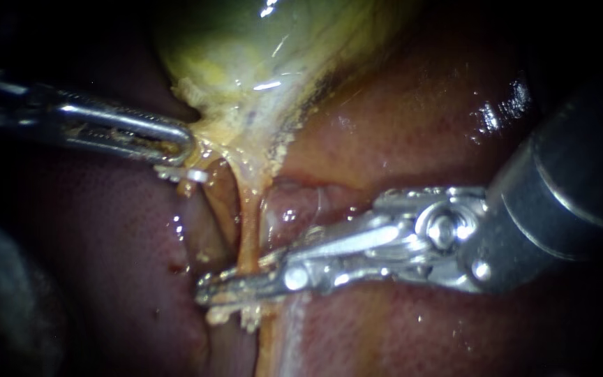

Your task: Going back second clip right tube

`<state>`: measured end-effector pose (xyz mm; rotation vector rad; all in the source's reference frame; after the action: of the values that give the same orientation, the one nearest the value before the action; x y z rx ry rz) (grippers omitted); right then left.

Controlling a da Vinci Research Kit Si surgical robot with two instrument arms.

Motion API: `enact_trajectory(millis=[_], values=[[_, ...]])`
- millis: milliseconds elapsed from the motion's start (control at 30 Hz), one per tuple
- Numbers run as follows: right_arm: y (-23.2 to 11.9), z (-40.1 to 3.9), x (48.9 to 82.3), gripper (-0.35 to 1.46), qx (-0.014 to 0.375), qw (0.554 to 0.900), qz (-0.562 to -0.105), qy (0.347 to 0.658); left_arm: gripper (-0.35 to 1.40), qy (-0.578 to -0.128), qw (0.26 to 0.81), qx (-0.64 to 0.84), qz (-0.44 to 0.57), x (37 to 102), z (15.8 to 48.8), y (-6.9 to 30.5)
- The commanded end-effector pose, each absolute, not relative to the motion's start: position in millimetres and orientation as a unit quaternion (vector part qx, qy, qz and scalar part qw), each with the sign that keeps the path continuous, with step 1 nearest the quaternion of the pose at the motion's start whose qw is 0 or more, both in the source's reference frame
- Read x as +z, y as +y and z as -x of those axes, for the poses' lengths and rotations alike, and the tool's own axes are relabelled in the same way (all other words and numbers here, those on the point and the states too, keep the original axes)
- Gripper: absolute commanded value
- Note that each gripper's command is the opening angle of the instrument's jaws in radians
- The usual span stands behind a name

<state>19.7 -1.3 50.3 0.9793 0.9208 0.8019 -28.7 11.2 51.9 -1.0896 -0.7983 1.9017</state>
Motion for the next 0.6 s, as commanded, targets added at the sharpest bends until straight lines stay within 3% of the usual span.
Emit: enact_trajectory(millis=[33, 133, 200, 333, 600], values=[[-1.4, -19.7, 50.5, -0.35, 0.361, 0.709, -0.441, 0.415, -0.35, -0.314, 0.394, 0.75, 0.429, 51.9, 28.7, 11.2], [-1.7, -19.7, 50.9, -0.31, 0.355, 0.71, -0.446, 0.413, -0.35, -0.314, 0.394, 0.75, 0.429, 51.9, 28.7, 11.2], [-2.0, -19.8, 51.3, 0.03, 0.339, 0.716, -0.441, 0.423, -0.35, -0.315, 0.394, 0.749, 0.429, 51.9, 28.7, 11.2], [-2.9, -19.9, 52.3, 0.3, 0.312, 0.719, -0.431, 0.446, -0.35, -0.315, 0.394, 0.75, 0.429, 51.9, 28.7, 11.2], [-3.9, -19.7, 55.9, 0.44, 0.291, 0.729, -0.416, 0.459, -0.35, -0.315, 0.394, 0.75, 0.429, 51.9, 28.7, 11.2]])
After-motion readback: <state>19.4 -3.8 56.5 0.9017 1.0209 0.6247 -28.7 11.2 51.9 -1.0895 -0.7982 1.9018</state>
